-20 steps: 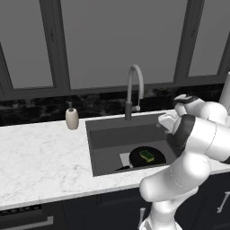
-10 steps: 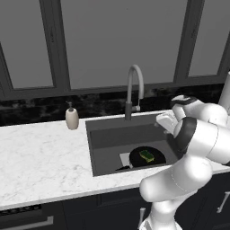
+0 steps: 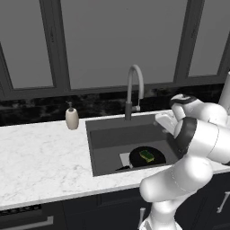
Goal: Pick the pan and sponge and place them into the sink. Then turn on the water.
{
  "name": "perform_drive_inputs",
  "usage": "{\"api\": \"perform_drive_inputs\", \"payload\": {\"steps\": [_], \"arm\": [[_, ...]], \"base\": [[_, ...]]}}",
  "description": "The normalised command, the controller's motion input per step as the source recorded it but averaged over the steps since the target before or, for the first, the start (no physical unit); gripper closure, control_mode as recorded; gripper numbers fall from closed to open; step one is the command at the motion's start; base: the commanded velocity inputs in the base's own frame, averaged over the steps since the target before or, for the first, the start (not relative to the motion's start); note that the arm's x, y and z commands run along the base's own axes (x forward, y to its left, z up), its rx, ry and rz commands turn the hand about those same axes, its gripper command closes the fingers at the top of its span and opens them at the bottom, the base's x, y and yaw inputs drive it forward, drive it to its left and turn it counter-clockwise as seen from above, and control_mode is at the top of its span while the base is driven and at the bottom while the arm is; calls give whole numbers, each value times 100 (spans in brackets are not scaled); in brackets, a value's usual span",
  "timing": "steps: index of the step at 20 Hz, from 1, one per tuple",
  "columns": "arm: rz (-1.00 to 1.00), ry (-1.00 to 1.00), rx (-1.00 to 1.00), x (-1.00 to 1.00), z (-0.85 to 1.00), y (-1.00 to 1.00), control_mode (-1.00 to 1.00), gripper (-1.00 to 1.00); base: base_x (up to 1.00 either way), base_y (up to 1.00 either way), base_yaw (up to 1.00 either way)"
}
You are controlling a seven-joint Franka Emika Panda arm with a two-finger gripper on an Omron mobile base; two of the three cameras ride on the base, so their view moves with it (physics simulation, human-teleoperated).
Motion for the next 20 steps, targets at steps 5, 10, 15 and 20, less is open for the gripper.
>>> {"api": "perform_drive_inputs", "payload": {"steps": [5,10,15,20], "arm": [[-1,0,2,17,3,18,-100,-100],[-6,0,0,27,0,16,-100,-100],[-7,-2,3,26,0,10,-100,-100],[-4,-1,3,26,0,3,-100,-100]], "base": [[0,0,0],[0,0,0],[0,0,0],[0,0,0]]}}
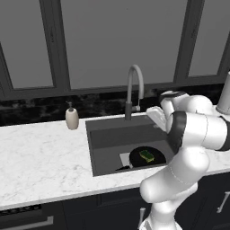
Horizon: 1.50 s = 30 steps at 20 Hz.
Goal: Pick the pan and sponge and place them into the sink. Then turn on the water.
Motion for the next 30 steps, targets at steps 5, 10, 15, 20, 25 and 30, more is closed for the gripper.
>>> {"api": "perform_drive_inputs", "payload": {"steps": [5,10,15,20,25,30], "arm": [[0,0,1,20,0,0,-100,-100],[0,0,2,28,0,0,-100,-100],[0,0,4,31,0,0,-100,-100],[0,0,6,32,0,0,-100,-100],[0,0,5,33,0,0,-100,-100],[0,-1,3,33,0,0,-100,-100]], "base": [[0,0,0],[0,0,0],[0,0,0],[0,0,0],[0,0,0],[0,0,0]]}}
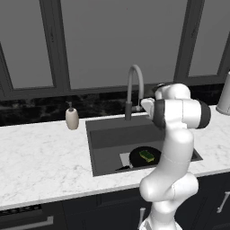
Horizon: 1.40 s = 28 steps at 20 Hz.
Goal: Pick the pan and sponge and place them into the sink. Then turn on the water.
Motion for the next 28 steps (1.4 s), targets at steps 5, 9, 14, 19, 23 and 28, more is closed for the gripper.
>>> {"api": "perform_drive_inputs", "payload": {"steps": [5,9,14,19,23,28], "arm": [[0,-4,1,27,0,0,-100,-100],[0,-1,0,24,0,0,-100,-100],[-1,0,0,24,0,0,-100,-100],[-4,0,0,21,0,0,-100,-100],[-3,0,0,14,-6,0,-100,-100],[-5,-6,-6,12,-40,0,-100,-100]], "base": [[0,0,0],[0,0,0],[0,0,0],[0,0,0],[0,0,0],[0,0,0]]}}
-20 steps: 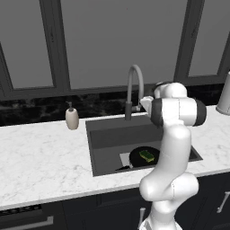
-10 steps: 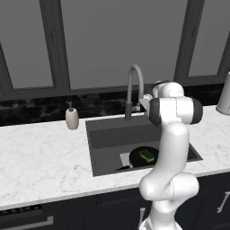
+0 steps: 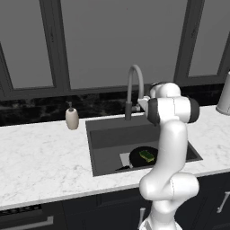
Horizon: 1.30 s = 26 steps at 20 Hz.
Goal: Pick the pan and sponge and place them into the sink. Then turn on the water.
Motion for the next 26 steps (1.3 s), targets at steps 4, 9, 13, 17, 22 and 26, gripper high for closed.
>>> {"api": "perform_drive_inputs", "payload": {"steps": [4,9,13,17,22,26], "arm": [[-4,-5,-2,8,-17,0,-100,-100],[0,0,0,6,0,0,-100,-100],[0,0,0,11,0,0,-100,-100],[0,0,0,20,0,0,-100,-100],[0,0,0,23,0,0,-100,-100],[0,0,0,24,0,0,-100,-100]], "base": [[0,0,0],[0,0,0],[0,0,0],[0,0,0],[0,0,0],[0,0,0]]}}
